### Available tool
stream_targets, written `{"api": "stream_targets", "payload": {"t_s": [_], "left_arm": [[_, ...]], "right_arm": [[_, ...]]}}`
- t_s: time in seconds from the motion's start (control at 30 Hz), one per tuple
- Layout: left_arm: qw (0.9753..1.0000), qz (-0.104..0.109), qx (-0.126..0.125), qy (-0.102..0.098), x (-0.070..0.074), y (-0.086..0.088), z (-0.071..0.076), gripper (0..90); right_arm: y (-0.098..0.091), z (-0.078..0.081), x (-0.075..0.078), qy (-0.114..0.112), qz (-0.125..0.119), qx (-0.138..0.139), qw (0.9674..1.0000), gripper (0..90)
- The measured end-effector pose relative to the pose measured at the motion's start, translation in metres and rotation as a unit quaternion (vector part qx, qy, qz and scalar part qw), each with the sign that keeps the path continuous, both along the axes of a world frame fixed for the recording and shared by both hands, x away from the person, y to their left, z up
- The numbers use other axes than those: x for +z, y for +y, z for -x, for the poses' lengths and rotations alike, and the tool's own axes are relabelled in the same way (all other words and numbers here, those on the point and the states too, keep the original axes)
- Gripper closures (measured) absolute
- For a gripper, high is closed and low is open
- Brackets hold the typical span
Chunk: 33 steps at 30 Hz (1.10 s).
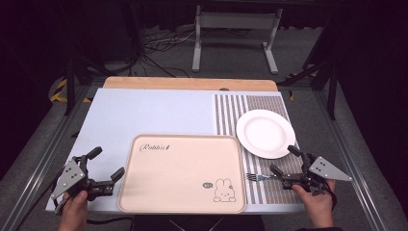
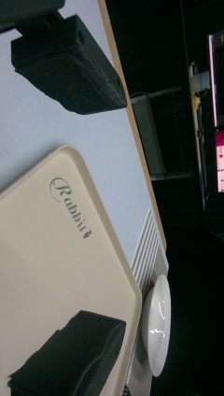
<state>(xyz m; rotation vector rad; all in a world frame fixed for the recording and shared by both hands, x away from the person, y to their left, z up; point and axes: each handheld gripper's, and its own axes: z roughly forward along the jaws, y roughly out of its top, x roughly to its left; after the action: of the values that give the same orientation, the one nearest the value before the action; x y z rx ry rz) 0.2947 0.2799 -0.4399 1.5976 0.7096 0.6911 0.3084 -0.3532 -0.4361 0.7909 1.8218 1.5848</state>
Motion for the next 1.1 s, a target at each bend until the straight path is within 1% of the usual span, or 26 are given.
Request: {"api": "stream_targets", "payload": {"t_s": [0.07,0.27,0.4,0.57,0.7,0.83,0.93,1.1], "left_arm": [[1.0,-0.001,0.0,-0.001,0.0002,0.0002,0.0003,0.2],[1.0,0.002,0.0,-0.001,0.0006,0.001,0.0003,0.2],[1.0,0.0,0.0,-0.002,0.0012,0.0016,0.001,0.2],[1.0,0.005,0.002,-0.002,0.001,0.002,0.0008,0.2],[1.0,0.002,0.001,-0.003,0.0013,0.002,0.001,0.2],[1.0,0.003,0.003,-0.001,0.001,0.0023,0.0008,0.2],[1.0,0.002,0.005,-0.001,0.001,0.0029,0.0007,0.2],[1.0,0.003,0.007,-0.001,0.0012,0.003,0.0011,0.2]], "right_arm": [[0.0002,-0.0001,-0.0003,0.002,-0.005,0.0,1.0,5.0],[0.0001,-0.0002,-0.0002,0.0,0.0,0.0,1.0,5.0],[0.0006,0.0,-0.0005,0.002,-0.002,0.0,1.0,5.0],[0.0008,-0.0003,-0.0003,0.002,-0.001,0.001,1.0,5.0],[0.0008,-0.0001,-0.0006,0.004,-0.004,0.002,1.0,5.0],[0.0015,-0.0007,-0.0004,0.006,-0.005,0.001,1.0,4.7],[0.003,-0.0028,0.0025,0.007,-0.004,0.003,1.0,4.6],[0.0062,-0.0065,0.0069,0.013,-0.009,0.01,0.9998,4.6]]}}
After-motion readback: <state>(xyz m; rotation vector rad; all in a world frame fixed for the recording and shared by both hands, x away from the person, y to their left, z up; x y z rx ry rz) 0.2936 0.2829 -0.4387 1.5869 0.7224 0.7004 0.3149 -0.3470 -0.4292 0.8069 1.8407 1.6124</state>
